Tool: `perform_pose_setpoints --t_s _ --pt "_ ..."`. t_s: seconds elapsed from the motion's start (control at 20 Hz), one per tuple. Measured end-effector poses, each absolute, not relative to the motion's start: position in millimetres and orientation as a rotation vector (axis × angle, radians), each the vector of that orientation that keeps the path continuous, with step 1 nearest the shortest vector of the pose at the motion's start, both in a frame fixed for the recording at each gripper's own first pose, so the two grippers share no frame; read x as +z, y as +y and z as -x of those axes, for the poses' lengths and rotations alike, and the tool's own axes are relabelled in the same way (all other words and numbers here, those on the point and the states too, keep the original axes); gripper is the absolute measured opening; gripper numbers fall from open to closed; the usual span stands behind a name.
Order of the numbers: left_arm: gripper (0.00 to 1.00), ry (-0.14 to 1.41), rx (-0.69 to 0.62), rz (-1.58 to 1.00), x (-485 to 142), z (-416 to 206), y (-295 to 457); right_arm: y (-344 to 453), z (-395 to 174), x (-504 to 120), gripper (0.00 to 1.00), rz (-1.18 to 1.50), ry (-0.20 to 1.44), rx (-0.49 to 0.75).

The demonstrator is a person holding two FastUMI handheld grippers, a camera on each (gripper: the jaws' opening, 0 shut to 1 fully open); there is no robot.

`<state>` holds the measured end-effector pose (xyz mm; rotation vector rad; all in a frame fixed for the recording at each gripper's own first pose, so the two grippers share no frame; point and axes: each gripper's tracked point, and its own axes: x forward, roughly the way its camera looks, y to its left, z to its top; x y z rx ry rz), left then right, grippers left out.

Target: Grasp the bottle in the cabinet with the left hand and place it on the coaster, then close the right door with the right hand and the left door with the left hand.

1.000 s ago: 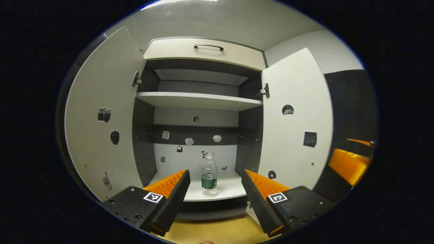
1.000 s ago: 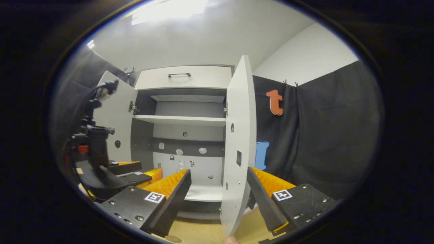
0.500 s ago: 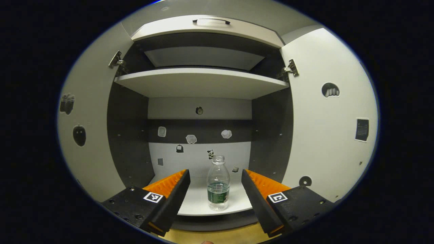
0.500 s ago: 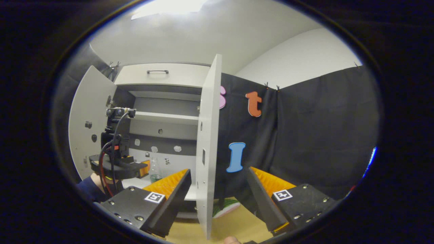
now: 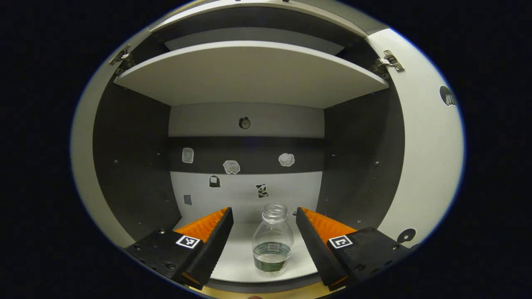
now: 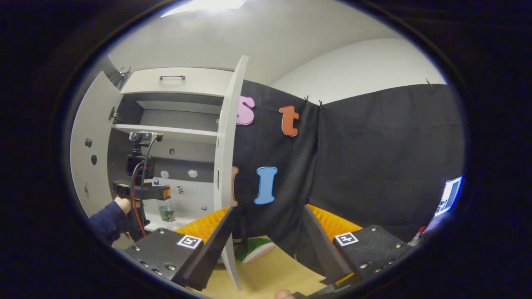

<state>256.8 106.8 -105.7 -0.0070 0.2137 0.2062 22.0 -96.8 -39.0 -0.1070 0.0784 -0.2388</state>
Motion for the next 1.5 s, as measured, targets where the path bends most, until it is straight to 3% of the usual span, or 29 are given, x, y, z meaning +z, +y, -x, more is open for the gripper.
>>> perform_pose_setpoints --t_s 0.1,0.2,0.25,0.35,0.45,0.75,1.05,1.5 --pt "0.93 0.229 0.201 0.004 -111 -266 106 -100 -20 -41 1.0 0.105 0.083 -0.251" --pt "0.79 0.254 0.206 -0.009 -121 -270 109 -102 -18 -45 1.0 0.099 0.089 -0.257" --pt "0.65 0.256 0.211 -0.003 -121 -271 109 -103 -16 -46 0.97 0.097 0.092 -0.26" --pt "0.51 0.245 0.192 0.001 -120 -273 106 -105 -13 -49 1.0 0.09 0.096 -0.264" --pt "0.46 0.245 0.171 0.003 -119 -271 104 -108 -7 -49 1.0 0.083 0.096 -0.27" --pt "0.44 0.229 0.106 0.039 -103 -242 93 -112 0 -47 1.0 0.051 0.089 -0.271" --pt "0.44 0.21 -0.004 0.051 -90 -169 69 -107 7 -42 1.0 0.044 0.08 -0.226" --pt "0.44 0.349 -0.08 0.097 -185 -61 60 -97 15 -34 0.97 0.038 0.077 -0.154"
